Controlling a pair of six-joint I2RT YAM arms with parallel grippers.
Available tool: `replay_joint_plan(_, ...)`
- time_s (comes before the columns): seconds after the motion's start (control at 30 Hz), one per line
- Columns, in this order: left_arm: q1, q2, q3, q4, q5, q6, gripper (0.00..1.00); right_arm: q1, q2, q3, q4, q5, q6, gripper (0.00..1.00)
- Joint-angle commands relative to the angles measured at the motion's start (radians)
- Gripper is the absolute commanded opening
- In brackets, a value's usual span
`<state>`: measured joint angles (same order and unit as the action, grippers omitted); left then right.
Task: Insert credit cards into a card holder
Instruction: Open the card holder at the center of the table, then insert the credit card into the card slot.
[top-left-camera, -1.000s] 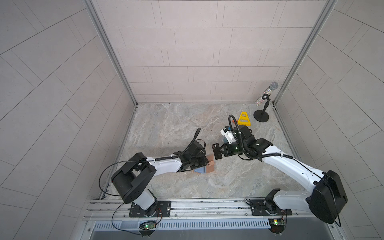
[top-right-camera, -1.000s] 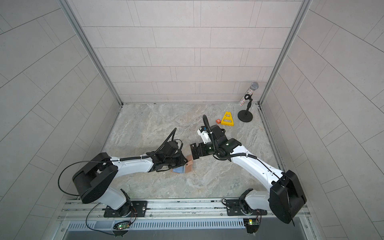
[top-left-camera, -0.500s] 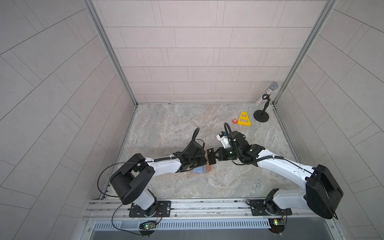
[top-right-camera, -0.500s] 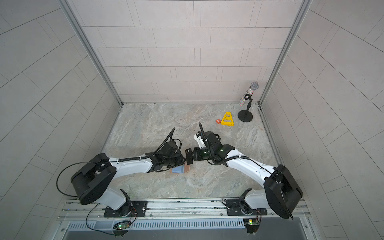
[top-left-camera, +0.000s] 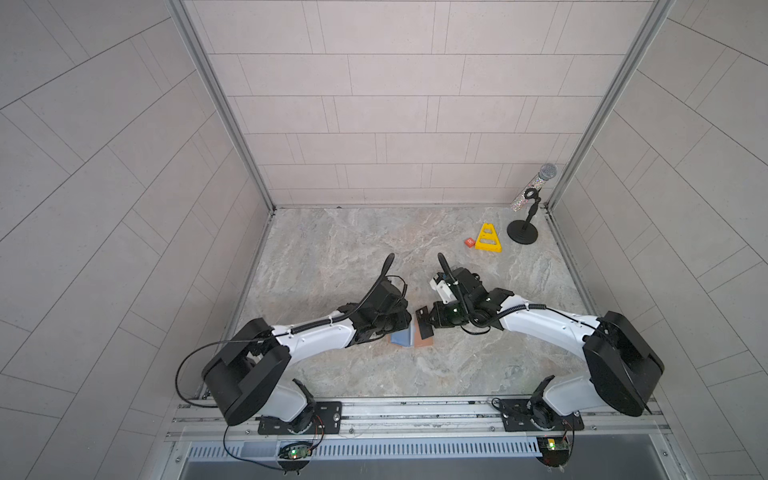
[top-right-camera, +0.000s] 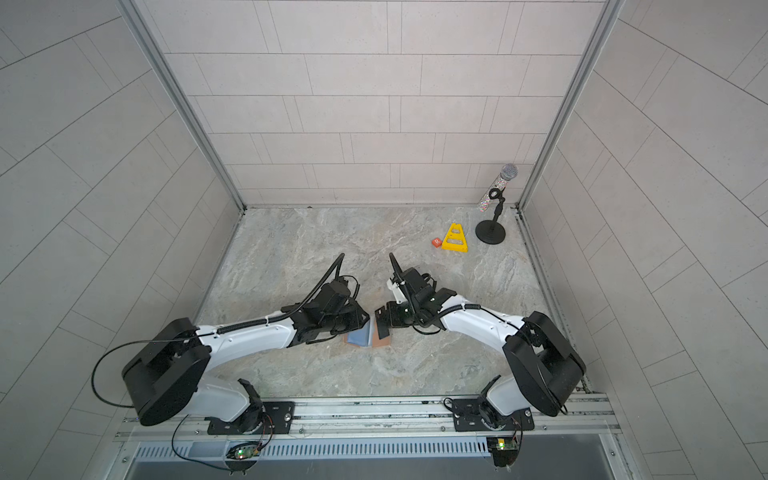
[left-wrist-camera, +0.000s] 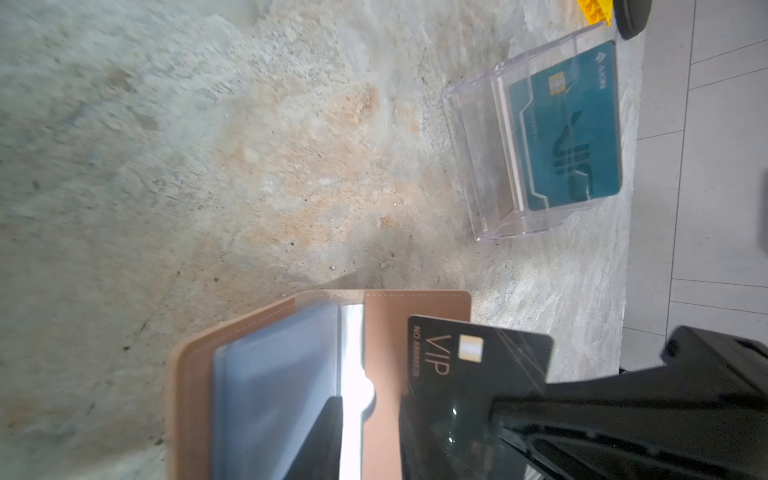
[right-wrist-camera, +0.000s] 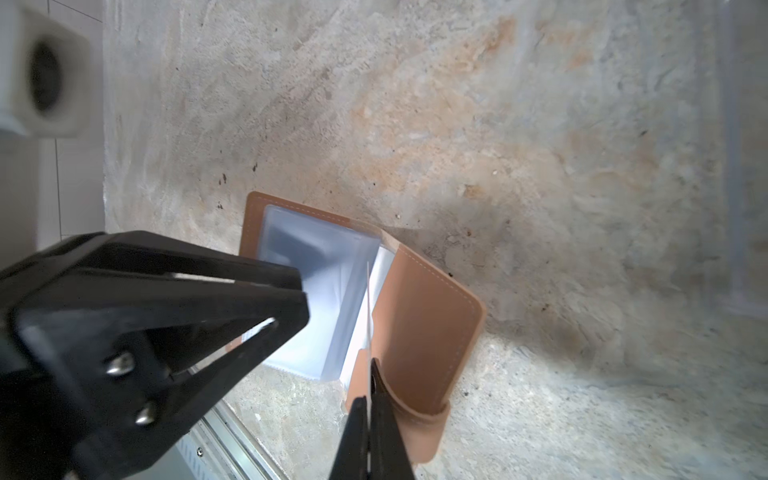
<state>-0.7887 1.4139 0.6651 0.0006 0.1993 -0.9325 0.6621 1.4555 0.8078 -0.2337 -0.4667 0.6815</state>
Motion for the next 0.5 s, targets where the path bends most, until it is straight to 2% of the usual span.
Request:
replay_joint_plan(0.0,-0.007,-0.037,-0.002,-0.096,-0.048,0.044,0.31,0.002,0.003,0.008,0.006,0.010,-0.007,0.00)
replay_joint_plan(0.47,-0.004,-0.062,-0.112,-0.120,-0.091,0.052,0.29,0.005,0.041,-0.031,0.097,-0.050,0.031,0.00)
